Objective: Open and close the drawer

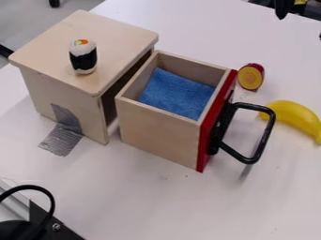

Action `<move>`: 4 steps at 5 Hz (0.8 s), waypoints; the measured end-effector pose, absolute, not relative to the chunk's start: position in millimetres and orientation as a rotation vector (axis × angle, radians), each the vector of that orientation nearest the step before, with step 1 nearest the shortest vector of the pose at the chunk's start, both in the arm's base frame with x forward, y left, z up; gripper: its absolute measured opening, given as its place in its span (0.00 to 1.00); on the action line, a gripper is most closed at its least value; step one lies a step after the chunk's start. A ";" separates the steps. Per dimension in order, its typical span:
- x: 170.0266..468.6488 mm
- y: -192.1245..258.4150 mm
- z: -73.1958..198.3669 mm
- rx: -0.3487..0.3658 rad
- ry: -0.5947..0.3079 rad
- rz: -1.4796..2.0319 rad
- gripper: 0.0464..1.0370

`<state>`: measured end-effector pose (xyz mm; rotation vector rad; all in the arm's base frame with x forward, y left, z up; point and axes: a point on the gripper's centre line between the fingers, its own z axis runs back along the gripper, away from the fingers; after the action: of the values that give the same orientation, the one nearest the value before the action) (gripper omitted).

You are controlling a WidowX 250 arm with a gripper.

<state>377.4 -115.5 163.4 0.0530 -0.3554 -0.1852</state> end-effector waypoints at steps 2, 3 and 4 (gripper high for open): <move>357.1 -116.9 122.0 0.070 -0.242 -0.177 0.96; 336.4 -130.8 117.9 0.069 -0.226 -0.205 0.96; 319.7 -140.5 104.6 0.044 -0.196 -0.221 0.96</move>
<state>319.7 -140.5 104.6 0.0441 -0.1961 -0.2214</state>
